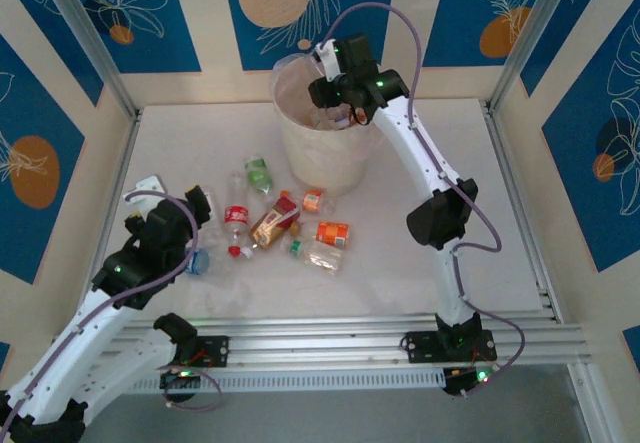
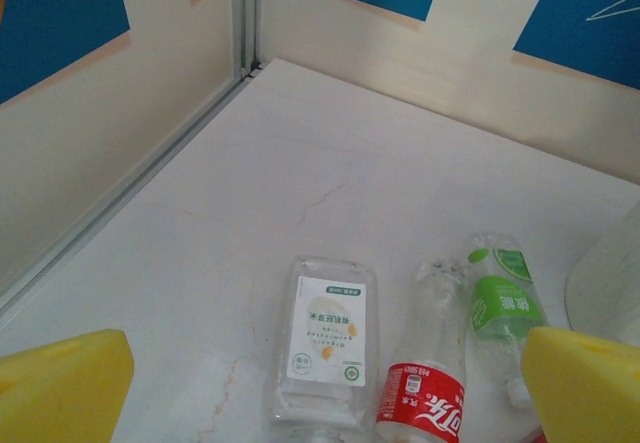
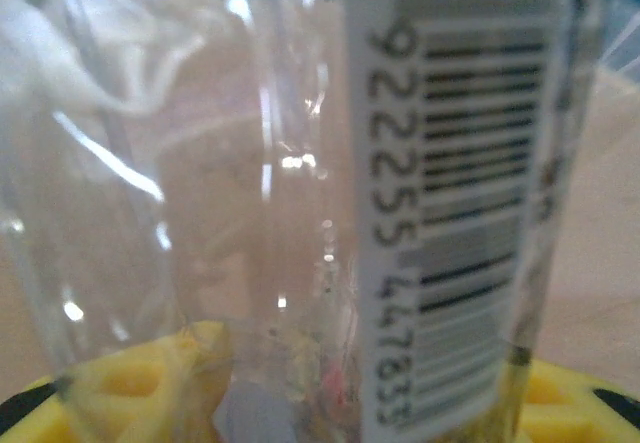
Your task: Put the plastic bottles in the bin
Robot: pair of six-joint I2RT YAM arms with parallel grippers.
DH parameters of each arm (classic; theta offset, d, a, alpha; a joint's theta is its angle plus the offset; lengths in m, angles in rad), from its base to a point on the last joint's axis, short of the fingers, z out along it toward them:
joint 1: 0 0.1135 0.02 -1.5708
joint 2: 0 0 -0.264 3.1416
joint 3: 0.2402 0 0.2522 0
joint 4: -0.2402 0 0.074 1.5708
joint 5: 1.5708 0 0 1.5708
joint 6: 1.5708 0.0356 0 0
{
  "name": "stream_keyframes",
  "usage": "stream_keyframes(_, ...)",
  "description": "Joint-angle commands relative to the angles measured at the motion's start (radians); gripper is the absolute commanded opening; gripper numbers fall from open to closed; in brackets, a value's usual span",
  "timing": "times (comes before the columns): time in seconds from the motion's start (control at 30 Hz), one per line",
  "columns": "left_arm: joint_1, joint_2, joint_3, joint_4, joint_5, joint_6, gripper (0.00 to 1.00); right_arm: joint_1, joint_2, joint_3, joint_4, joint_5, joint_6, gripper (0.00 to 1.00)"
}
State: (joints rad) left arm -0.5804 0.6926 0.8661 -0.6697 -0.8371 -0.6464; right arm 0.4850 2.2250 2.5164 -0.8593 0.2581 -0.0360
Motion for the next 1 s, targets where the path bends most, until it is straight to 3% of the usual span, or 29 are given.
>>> stream_keyframes(0.0,-0.006,0.004,0.036,0.006,0.014,0.015,0.99,0.002,0.024,-0.007,-0.041,0.002,-0.032,0.50)
stream_keyframes(0.3,-0.006,0.010,0.039,0.004,0.021,0.015,1.00,0.004,0.068,-0.008,-0.076,-0.002,-0.038,0.63)
stream_keyframes(0.5,-0.006,0.016,0.044,-0.005,0.026,0.021,0.99,0.009,0.074,0.004,-0.072,0.010,-0.041,0.80)
stream_keyframes(0.6,-0.005,0.028,0.049,-0.012,0.033,0.027,1.00,0.009,0.074,0.023,-0.078,0.017,-0.041,0.81)
stream_keyframes(0.77,-0.006,0.058,0.060,-0.022,0.054,0.035,1.00,0.011,0.059,0.066,-0.094,0.031,-0.038,0.86)
stream_keyframes(0.97,-0.006,0.106,0.082,-0.063,0.078,0.016,1.00,0.015,-0.014,0.068,-0.090,0.030,-0.020,1.00)
